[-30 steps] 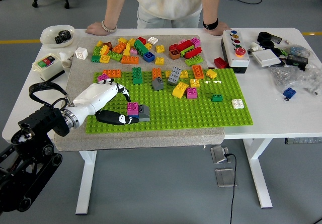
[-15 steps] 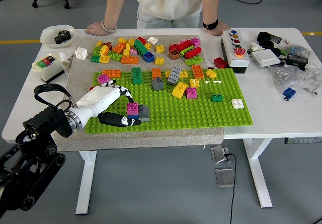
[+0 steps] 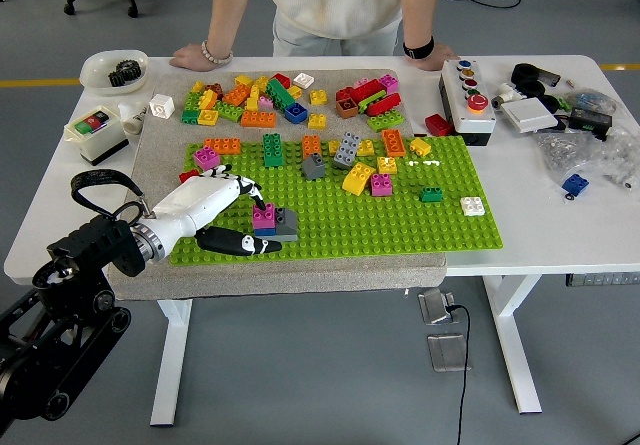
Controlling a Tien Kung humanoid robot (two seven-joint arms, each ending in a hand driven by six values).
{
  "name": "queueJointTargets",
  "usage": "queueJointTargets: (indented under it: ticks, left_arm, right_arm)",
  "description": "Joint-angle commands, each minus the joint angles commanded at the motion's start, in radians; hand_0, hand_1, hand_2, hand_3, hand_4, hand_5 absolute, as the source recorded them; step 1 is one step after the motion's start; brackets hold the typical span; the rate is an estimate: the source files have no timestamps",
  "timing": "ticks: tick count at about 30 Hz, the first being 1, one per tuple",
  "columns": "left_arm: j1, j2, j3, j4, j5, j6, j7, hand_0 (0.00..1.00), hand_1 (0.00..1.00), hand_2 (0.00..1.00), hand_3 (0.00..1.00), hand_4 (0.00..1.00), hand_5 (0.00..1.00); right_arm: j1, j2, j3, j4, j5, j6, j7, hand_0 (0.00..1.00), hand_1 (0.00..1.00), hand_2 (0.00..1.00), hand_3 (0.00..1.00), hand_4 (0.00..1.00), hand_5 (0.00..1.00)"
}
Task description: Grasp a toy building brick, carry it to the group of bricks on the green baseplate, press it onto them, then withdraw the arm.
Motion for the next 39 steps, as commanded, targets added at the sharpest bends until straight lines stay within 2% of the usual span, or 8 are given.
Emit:
queueJointTargets:
  ticks: [31,39]
  left_arm:
    - [-0.004,-0.014,0.018,0.037,0.005,-0.014,0.002,0.998,0.892,0.862,0.638,0.998,0.759]
    - [0.0,-0.015,0.023,0.043,0.005,-0.03,0.008,0.998,0.891,0.861,0.638,0.998,0.759]
  right_arm:
    - [0.002,-0.001,0.002,0.0,0.003,-0.001,0.0,0.74,0.641,0.691,0.557,0.813,0.501]
    - [0.002,-0.001,0.002,0.0,0.003,-0.001,0.0,0.74,0.642,0.691,0.557,0.813,0.501]
